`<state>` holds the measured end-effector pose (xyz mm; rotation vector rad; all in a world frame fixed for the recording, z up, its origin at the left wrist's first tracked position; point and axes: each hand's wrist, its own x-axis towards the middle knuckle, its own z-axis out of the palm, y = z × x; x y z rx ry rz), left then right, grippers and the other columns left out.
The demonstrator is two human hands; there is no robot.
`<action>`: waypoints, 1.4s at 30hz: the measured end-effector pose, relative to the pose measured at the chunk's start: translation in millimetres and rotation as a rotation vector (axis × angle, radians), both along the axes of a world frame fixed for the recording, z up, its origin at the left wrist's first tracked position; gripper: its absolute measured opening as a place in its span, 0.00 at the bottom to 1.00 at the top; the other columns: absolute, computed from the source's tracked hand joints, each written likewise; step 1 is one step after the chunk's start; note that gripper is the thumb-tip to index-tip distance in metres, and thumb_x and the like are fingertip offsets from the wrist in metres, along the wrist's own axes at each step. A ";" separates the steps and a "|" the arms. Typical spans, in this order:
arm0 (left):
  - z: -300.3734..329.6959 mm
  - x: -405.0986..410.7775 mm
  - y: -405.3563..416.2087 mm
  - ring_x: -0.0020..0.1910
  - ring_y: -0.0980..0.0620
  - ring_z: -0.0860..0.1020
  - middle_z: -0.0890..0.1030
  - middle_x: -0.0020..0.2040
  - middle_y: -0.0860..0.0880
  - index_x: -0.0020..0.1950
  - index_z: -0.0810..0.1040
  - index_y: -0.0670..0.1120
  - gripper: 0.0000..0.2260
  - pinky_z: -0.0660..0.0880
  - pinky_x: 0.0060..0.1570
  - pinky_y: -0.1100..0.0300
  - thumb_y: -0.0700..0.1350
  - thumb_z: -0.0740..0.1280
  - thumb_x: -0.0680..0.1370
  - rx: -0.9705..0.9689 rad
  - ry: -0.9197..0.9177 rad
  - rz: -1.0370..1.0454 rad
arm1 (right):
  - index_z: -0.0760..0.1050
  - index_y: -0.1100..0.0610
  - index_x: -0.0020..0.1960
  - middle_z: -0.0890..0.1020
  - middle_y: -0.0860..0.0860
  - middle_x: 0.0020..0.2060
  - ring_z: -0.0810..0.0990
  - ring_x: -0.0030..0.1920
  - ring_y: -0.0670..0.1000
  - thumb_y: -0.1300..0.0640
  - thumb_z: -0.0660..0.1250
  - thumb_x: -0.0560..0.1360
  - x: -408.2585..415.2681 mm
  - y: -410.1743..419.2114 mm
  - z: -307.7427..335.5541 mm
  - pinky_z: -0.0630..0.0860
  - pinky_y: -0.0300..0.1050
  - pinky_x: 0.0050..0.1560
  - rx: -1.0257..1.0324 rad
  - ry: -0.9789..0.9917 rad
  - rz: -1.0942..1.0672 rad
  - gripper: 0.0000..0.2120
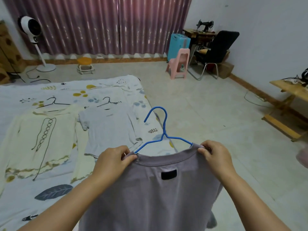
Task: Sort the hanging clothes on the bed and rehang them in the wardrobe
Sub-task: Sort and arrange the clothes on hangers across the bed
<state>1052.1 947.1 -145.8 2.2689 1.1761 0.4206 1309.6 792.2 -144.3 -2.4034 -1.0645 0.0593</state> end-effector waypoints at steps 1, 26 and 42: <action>-8.2 7.6 13.5 0.33 0.54 0.71 0.72 0.29 0.56 0.32 0.68 0.57 0.13 0.61 0.30 0.63 0.54 0.67 0.75 -0.004 0.007 0.013 | 0.78 0.56 0.43 0.80 0.52 0.41 0.75 0.48 0.56 0.57 0.67 0.74 7.5 16.0 -8.1 0.66 0.45 0.44 -0.018 0.010 0.002 0.03; -320.2 116.3 180.6 0.50 0.39 0.76 0.81 0.47 0.40 0.47 0.78 0.40 0.11 0.63 0.41 0.55 0.47 0.63 0.79 -0.080 0.160 0.447 | 0.65 0.59 0.68 0.70 0.57 0.62 0.68 0.63 0.59 0.55 0.60 0.78 70.7 223.8 -315.2 0.66 0.52 0.58 -0.501 -0.098 0.385 0.20; -335.3 112.6 128.5 0.74 0.46 0.58 0.55 0.76 0.46 0.74 0.58 0.46 0.23 0.61 0.69 0.51 0.51 0.55 0.80 -0.164 0.709 -0.006 | 0.54 0.57 0.75 0.51 0.56 0.76 0.50 0.76 0.57 0.50 0.53 0.81 69.9 216.1 -334.7 0.55 0.53 0.73 -0.757 0.096 0.508 0.25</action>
